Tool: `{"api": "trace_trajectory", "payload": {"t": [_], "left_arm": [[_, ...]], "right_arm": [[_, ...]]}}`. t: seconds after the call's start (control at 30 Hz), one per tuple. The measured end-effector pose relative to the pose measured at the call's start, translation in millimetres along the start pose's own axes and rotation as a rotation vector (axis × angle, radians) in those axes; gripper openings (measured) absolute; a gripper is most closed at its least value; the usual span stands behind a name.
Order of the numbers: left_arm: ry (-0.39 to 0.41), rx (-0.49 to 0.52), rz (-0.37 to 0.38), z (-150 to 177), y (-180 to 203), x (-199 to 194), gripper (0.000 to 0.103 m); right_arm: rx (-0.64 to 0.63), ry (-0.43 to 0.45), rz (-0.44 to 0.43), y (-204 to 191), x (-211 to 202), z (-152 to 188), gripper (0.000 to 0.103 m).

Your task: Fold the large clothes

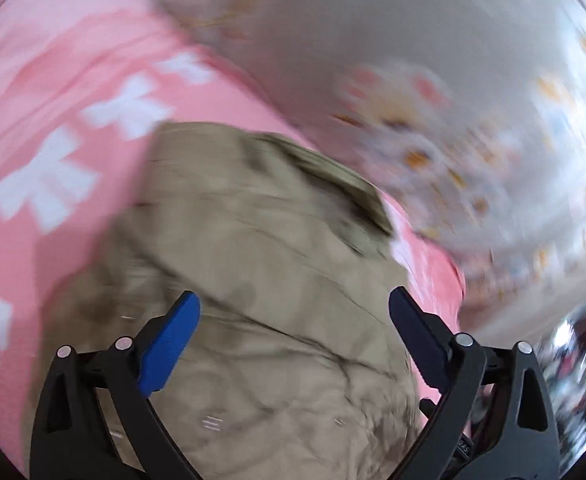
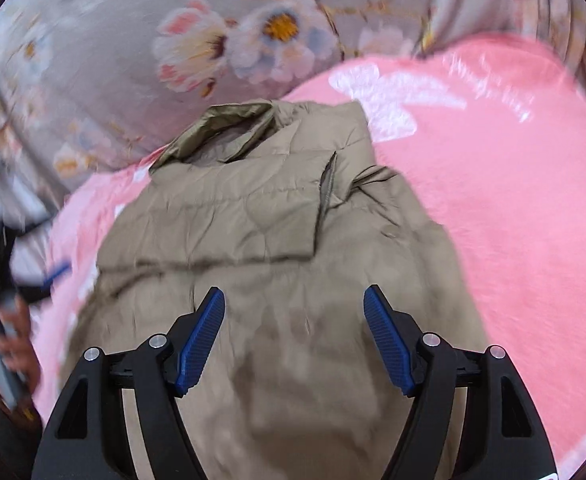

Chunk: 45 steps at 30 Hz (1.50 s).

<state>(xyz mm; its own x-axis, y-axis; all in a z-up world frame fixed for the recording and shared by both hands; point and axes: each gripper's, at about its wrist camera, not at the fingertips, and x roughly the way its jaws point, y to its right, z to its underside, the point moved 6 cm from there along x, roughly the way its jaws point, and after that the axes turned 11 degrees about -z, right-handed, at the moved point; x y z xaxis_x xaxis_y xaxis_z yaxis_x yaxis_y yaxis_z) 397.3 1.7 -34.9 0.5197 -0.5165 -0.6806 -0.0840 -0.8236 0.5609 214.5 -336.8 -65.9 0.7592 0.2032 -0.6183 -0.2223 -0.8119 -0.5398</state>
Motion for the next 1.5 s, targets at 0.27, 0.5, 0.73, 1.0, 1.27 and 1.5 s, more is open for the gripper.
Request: {"api": "trace_trajectory", "payload": {"t": [0.27,0.5,0.73,1.0,1.27,1.5], "left_arm": [[-0.106,-0.201,0.056,-7.4,-48.0,42.3,0.053],[0.03,-0.112,-0.007,-35.4,-26.5,28.7,0.002],[0.136,0.123,-0.229,-18.0,-9.0,24.3,0.002],[0.053,0.132,-0.308,8.3,-41.4,68.1,0.002],[0.052,0.223,-0.406,12.6,-34.4,74.5,0.004],[0.149,0.277,-0.403,-14.4,-17.8,-9.7,0.004]], "right_arm": [[0.068,-0.083,-0.014,4.5,57.2,-24.5,0.024],[-0.171,0.172,-0.093,-75.6,-13.9,-92.6,0.012],[-0.304,0.087,0.142,-50.2,31.6,-68.3,0.012],[-0.168,-0.061,0.166,0.9,78.2,-31.1,0.012],[-0.173,-0.117,0.201,4.0,87.0,-25.9,0.017],[-0.219,0.022,0.239,-30.2,8.0,-43.0,0.028]]}}
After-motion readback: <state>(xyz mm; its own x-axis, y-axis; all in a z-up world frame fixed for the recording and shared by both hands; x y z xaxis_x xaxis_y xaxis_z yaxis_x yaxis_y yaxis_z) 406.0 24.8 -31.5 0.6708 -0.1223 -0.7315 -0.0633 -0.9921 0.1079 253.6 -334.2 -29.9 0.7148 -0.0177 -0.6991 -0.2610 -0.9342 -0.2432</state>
